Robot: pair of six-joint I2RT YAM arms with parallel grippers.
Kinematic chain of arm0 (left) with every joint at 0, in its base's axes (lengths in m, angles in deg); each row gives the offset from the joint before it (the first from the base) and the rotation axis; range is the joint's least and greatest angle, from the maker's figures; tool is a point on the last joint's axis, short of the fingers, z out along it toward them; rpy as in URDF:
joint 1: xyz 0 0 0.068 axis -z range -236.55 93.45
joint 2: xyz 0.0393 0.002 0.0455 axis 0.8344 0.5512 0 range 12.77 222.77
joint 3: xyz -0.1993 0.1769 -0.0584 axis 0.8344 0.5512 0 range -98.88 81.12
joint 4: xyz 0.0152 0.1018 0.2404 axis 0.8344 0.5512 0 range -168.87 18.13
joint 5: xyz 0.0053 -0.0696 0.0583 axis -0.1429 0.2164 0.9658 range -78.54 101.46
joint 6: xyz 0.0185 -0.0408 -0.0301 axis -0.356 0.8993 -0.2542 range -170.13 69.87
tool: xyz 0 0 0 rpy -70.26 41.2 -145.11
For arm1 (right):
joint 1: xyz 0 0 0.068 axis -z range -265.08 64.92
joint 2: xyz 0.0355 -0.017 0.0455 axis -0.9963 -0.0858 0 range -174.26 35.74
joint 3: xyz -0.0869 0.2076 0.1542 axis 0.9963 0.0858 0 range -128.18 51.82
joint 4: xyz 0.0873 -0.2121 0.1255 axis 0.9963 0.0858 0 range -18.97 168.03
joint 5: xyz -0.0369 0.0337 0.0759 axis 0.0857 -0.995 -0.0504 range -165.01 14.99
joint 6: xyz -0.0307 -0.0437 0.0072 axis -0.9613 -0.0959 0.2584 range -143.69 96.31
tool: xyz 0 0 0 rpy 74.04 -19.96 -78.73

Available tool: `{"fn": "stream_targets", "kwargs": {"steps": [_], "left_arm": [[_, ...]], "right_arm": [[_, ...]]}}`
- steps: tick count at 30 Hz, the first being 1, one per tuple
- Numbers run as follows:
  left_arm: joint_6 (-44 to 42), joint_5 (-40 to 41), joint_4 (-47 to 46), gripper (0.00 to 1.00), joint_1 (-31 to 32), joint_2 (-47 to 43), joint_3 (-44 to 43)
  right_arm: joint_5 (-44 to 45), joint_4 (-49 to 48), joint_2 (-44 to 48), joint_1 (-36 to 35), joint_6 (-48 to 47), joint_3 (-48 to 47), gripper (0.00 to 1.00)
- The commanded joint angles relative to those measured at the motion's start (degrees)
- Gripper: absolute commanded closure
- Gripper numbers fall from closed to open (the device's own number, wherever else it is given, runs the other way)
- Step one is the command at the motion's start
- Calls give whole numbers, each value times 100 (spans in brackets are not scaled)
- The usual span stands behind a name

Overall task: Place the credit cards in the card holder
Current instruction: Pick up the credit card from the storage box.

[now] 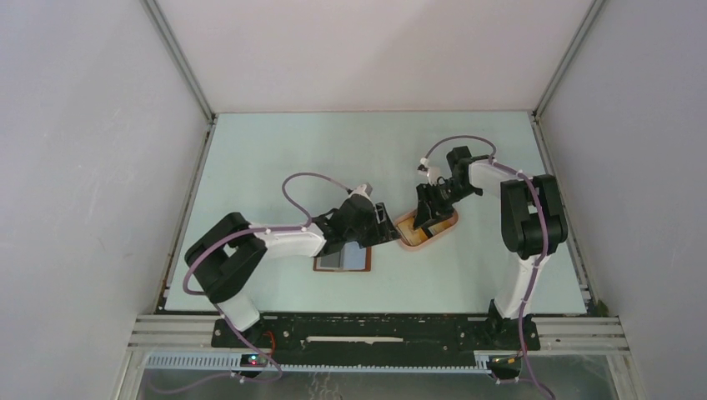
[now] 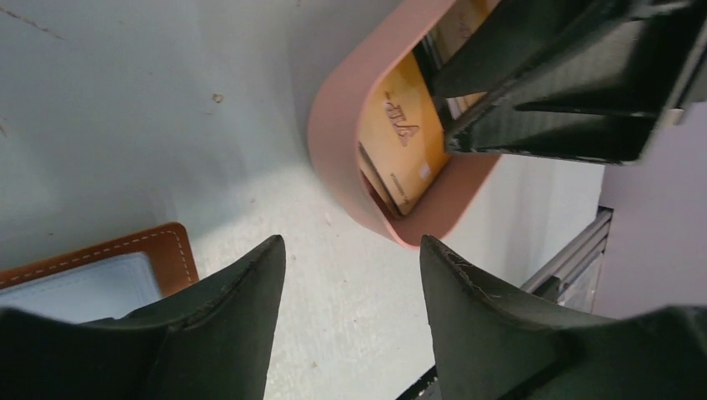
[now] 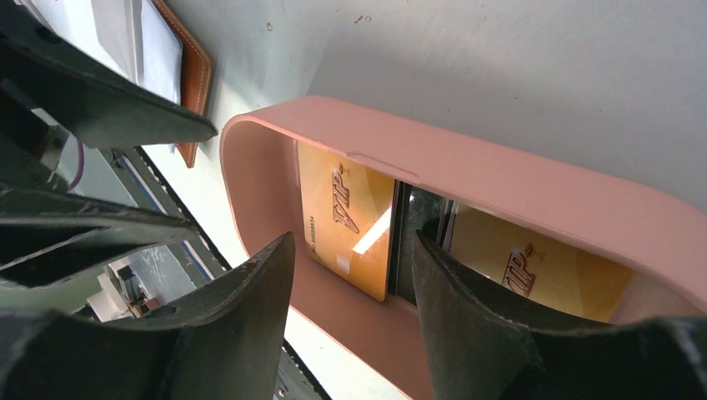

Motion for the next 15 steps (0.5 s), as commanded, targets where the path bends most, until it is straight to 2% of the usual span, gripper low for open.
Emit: {"fn": "stream_targets", "kwargs": {"steps": [1, 15], "left_arm": [[285, 113, -350, 36, 12, 203, -407], [210, -50, -414, 51, 28, 528, -480]], "right_arm": [[191, -20, -28, -29, 107, -131, 37], [707, -217, 261, -143, 134, -131, 33]]}}
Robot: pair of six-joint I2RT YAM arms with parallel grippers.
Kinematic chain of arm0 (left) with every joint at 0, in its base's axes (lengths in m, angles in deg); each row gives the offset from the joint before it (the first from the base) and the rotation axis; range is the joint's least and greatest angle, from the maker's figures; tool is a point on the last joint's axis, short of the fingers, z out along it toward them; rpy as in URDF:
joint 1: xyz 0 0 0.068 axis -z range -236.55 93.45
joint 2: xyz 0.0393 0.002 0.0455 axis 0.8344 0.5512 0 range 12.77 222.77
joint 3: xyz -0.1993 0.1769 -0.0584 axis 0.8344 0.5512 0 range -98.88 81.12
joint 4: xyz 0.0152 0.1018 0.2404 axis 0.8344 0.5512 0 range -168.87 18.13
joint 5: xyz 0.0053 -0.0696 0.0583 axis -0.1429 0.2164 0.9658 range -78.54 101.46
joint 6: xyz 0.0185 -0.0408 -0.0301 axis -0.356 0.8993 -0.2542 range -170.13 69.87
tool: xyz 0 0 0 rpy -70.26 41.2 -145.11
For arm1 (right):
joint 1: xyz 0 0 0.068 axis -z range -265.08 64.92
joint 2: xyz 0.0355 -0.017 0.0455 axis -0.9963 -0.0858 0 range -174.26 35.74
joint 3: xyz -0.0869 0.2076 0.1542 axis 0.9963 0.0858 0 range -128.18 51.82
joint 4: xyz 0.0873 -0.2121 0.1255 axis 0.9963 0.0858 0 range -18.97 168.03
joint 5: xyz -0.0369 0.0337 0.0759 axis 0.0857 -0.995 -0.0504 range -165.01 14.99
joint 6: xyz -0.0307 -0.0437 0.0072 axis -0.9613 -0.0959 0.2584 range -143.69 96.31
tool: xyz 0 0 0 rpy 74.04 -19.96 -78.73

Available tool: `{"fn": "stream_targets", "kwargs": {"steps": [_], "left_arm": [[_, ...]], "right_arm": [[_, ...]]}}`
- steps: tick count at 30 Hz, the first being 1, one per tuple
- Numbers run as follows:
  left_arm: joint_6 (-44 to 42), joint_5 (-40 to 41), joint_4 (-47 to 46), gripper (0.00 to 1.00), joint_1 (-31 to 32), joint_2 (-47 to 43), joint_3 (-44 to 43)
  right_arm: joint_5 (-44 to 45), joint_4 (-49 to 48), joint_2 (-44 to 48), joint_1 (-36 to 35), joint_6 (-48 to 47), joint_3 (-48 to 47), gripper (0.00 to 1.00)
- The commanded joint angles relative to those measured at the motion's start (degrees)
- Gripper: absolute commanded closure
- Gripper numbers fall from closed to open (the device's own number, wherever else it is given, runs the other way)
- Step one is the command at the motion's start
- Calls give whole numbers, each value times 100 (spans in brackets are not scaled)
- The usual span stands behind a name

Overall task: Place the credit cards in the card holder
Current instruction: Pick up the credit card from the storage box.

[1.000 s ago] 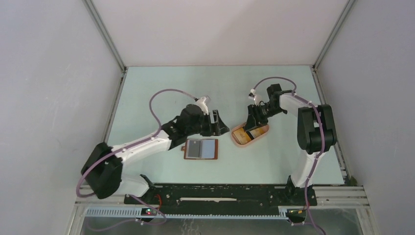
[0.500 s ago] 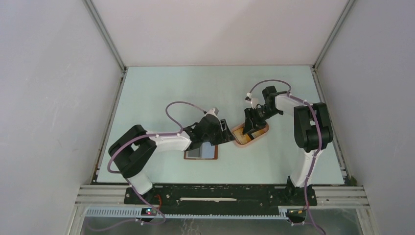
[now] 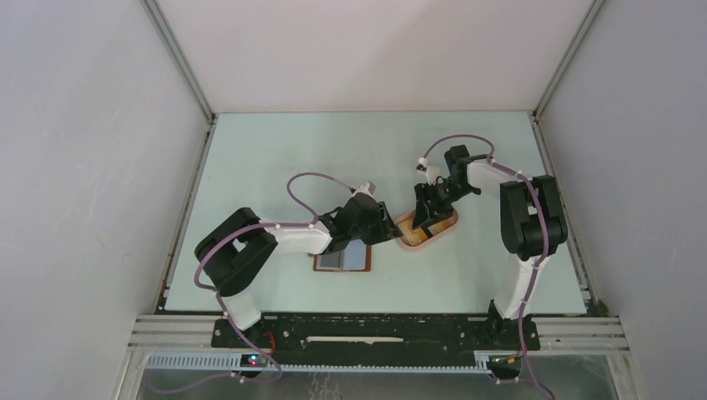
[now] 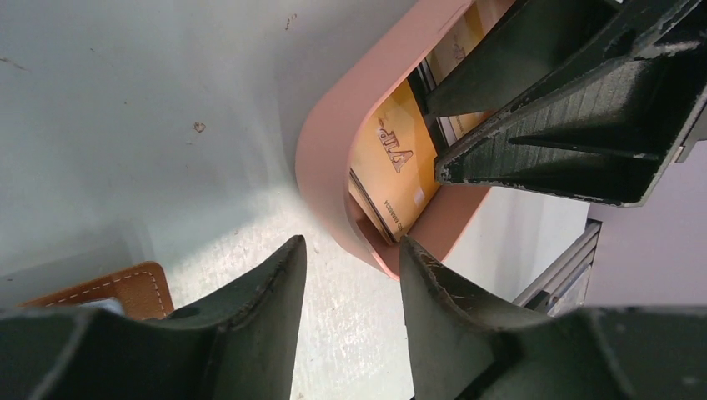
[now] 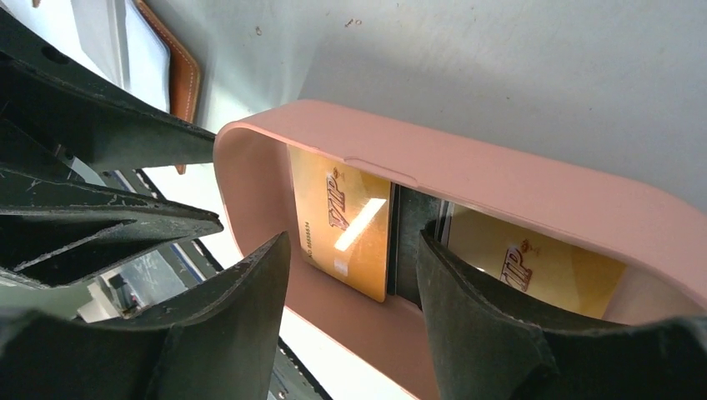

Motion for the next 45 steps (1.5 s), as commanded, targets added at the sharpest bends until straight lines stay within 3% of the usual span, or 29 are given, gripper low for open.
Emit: {"fn": "stream_targets", "kwargs": {"steps": [1, 10, 28, 38, 45], "left_arm": [[10, -54, -156, 51, 21, 75, -265], [-14, -113, -182, 60, 18, 139, -256], [-25, -255, -279, 67, 16, 252, -335], [-32, -316, -332, 71, 17, 293, -338], [-41, -344, -349, 73, 13, 307, -387]], "right_arm": [[433, -212, 274, -49, -85, -90, 33], [269, -214, 451, -22, -145, -83, 32], [-256, 75, -311, -122, -55, -224, 31], [-1336, 295, -396, -11, -12, -336, 32], [-1224, 324, -546, 32, -5, -332, 33]]}}
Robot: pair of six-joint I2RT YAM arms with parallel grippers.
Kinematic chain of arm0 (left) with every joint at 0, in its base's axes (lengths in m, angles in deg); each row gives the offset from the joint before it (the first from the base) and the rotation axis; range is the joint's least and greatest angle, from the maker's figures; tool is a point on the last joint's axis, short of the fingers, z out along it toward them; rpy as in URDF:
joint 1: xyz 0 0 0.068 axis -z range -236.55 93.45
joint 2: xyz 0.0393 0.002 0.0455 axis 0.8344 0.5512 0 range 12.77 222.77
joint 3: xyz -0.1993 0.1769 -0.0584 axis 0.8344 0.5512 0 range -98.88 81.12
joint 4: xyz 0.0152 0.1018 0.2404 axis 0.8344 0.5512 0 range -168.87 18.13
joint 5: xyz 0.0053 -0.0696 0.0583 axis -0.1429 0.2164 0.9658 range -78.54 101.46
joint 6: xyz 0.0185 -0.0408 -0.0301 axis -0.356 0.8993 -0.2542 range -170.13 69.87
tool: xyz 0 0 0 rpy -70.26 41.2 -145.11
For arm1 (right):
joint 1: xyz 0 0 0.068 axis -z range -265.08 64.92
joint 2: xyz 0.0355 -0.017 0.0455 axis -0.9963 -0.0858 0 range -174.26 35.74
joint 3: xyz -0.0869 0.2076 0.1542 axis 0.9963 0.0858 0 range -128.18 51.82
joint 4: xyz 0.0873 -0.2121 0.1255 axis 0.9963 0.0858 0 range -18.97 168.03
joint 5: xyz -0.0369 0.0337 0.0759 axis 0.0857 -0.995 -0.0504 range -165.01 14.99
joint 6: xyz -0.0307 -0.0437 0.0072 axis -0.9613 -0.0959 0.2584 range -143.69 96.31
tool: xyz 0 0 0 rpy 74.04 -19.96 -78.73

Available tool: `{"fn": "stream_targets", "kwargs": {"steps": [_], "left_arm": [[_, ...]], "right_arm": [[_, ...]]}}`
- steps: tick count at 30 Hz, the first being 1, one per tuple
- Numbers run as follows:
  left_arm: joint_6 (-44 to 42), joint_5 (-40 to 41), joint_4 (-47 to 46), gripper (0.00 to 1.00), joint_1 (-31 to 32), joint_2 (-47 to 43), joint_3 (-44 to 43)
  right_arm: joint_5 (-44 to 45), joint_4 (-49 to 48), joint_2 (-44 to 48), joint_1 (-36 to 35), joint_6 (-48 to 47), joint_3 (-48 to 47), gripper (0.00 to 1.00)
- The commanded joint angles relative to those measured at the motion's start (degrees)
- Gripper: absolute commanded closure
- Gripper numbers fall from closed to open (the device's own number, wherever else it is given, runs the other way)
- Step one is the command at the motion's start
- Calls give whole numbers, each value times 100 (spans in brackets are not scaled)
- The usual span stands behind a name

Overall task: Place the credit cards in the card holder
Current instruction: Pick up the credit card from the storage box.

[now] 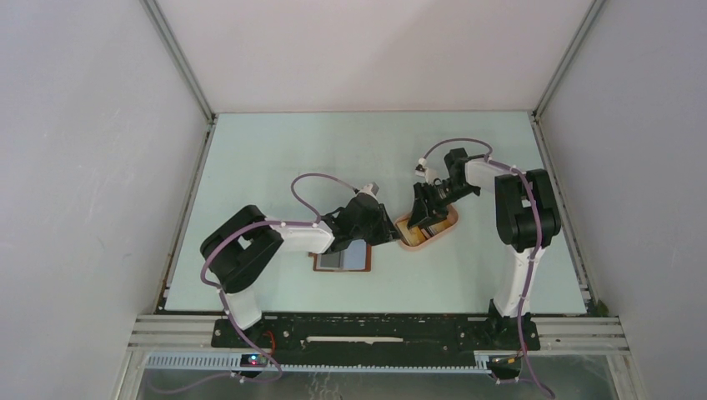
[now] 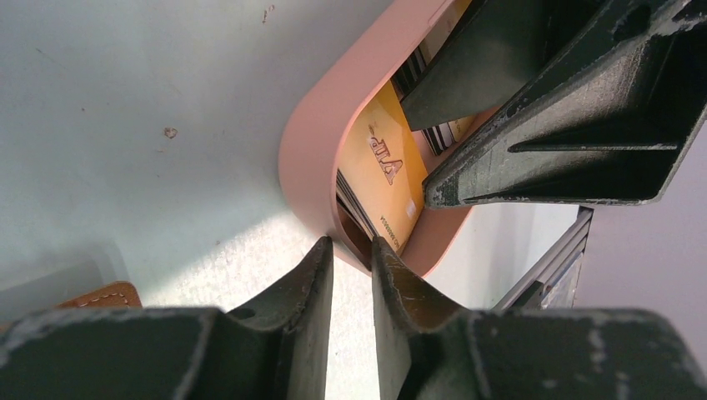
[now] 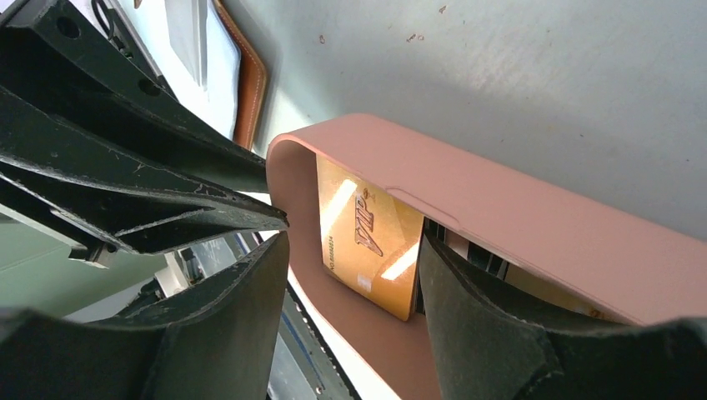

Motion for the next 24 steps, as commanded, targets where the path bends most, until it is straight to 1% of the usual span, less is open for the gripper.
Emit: {"fn": "stream_targets", "kwargs": {"steps": [1, 5, 9, 17, 24], "left_arm": [[-44, -80, -116, 73, 8, 76, -343], [-48, -111, -155, 75, 8, 83, -344], [-49, -125, -182, 75, 9, 83, -344], [-50, -162, -206, 76, -12, 127, -353], [-54, -177, -215, 77, -31, 128, -352]], "right_arm": [[-153, 144, -143, -52, 20, -133, 33], [-170, 225, -231, -136, 7, -188, 34], [-579, 270, -188, -77, 16, -209, 34], [-1490, 534, -255, 256, -101, -244, 36], [-1581, 594, -314, 318, -131, -258, 36]]}}
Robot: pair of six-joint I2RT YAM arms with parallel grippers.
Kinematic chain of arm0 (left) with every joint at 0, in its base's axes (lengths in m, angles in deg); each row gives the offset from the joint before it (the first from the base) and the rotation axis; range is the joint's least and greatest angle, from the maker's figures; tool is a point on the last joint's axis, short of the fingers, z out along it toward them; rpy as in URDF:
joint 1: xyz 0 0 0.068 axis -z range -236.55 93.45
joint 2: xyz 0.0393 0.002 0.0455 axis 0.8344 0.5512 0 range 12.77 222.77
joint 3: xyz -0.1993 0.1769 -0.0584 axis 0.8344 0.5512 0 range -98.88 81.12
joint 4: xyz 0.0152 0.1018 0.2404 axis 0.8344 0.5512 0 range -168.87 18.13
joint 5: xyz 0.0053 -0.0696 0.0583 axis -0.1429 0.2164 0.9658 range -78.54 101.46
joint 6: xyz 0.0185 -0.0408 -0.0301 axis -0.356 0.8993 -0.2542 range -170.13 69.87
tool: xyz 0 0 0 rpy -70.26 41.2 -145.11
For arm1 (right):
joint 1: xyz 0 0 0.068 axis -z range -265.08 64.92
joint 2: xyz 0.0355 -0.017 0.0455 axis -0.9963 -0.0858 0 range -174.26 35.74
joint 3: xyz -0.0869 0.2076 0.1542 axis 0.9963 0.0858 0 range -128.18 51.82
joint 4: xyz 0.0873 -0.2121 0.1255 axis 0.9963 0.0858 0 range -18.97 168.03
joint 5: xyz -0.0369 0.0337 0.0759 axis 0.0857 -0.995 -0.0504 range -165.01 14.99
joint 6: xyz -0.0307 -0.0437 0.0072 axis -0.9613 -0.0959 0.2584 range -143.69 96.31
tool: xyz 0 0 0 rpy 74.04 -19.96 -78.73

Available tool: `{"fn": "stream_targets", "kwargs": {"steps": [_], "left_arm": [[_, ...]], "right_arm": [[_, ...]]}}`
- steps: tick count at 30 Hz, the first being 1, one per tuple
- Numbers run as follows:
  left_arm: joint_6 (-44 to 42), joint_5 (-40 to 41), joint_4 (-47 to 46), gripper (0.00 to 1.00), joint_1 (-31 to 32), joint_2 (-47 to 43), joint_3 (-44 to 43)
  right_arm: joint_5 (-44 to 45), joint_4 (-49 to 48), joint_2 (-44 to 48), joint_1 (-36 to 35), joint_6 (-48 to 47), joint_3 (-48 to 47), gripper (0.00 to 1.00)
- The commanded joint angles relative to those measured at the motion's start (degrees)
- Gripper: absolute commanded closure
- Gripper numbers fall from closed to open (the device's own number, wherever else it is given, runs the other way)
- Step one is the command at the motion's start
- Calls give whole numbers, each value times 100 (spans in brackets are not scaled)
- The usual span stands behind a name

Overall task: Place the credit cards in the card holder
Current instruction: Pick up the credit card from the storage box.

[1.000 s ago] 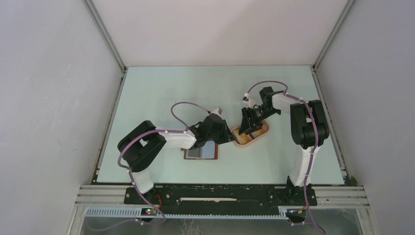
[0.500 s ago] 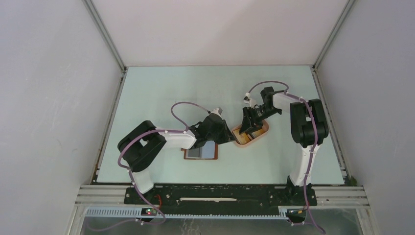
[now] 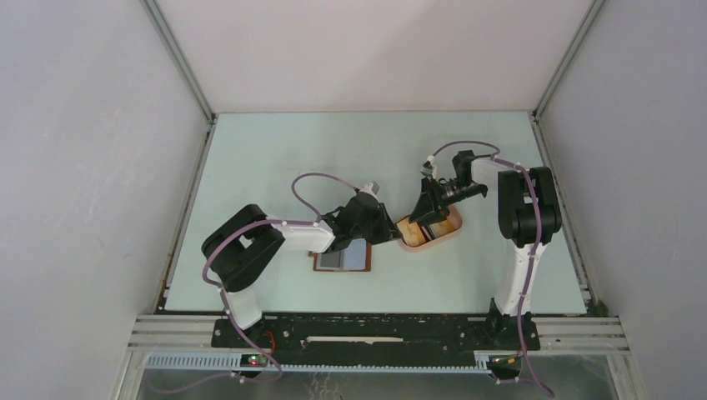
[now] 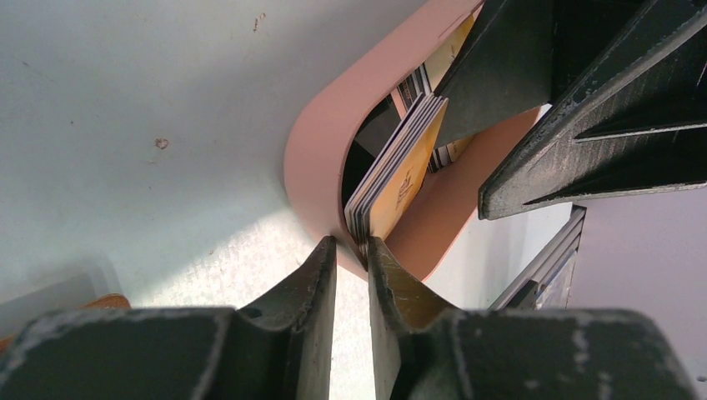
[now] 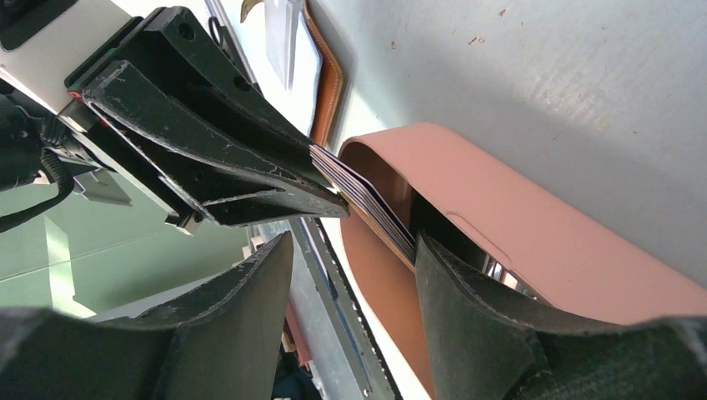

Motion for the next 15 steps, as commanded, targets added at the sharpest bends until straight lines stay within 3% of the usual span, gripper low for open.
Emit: {"fn": "stream_targets", "kwargs": {"steps": [1, 15], "left_arm": [[-52, -70, -90, 77, -2, 74, -329], [-115, -179, -102, 78, -68, 107, -397]], "right_arm": [[-366, 241, -54, -23, -70, -156, 36], [168, 183, 192, -216, -452, -159, 48]]}}
